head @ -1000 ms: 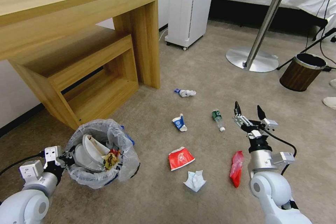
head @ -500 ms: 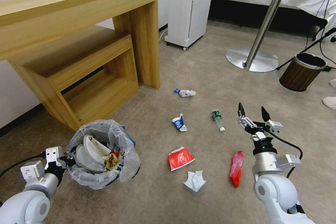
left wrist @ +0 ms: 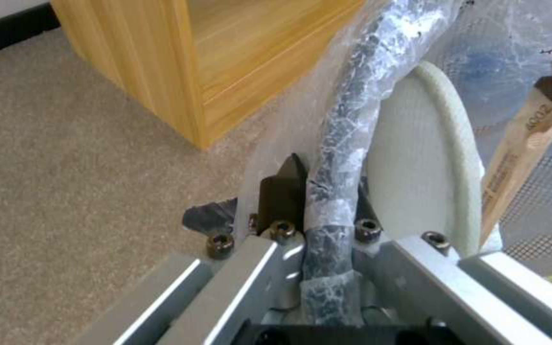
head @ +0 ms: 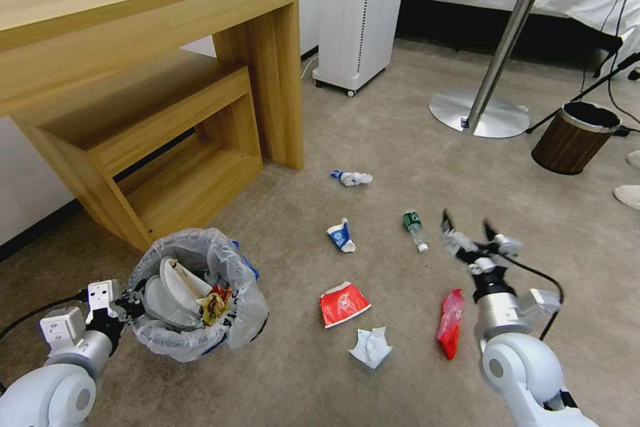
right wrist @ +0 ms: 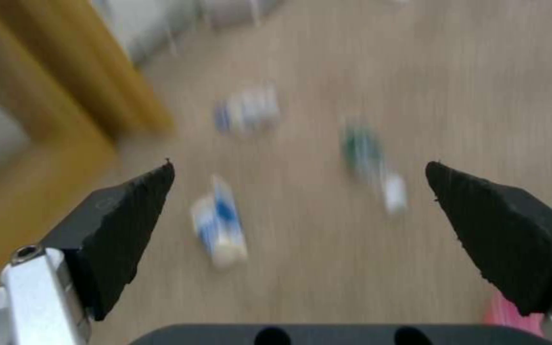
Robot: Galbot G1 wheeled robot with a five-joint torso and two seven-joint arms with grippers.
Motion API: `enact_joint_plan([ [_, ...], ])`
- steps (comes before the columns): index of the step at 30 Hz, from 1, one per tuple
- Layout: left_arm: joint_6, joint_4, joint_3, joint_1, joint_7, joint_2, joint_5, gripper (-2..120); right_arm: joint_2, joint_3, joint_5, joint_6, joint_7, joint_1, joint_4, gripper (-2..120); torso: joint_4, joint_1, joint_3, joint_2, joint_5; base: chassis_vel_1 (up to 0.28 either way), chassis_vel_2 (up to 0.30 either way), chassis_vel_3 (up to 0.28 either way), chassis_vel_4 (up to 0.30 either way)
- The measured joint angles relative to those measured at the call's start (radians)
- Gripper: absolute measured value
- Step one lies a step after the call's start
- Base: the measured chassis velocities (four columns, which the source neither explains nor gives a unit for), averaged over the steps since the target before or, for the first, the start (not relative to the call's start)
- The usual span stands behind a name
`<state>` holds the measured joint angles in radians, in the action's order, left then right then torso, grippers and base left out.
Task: Pick up the trash bin and place the garbage on the floor into it.
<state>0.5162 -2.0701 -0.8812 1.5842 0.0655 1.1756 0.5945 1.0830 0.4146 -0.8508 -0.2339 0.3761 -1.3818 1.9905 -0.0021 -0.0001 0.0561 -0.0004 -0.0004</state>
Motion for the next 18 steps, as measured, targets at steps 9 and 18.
enact_joint_plan([
  [9, -0.002, 0.005, -0.002, -0.001, 0.001, 0.009, -0.005, 0, -0.077, -0.171, -0.246, -0.311, 0.192, 0.096, -0.099, 100, 0.0, 0.0, 0.0, 0.0, 0.0004, 0.0, 0.0, 0.0, 0.0],
  [18, -0.002, 0.041, 0.02, -0.04, 0.003, 0.005, -0.007, 0, -0.027, -0.246, -0.308, -0.441, 0.281, 0.149, -0.199, 100, 0.0, 0.0, 0.0, 0.0, 0.0002, 0.0, 0.0, 0.0, 0.0],
])
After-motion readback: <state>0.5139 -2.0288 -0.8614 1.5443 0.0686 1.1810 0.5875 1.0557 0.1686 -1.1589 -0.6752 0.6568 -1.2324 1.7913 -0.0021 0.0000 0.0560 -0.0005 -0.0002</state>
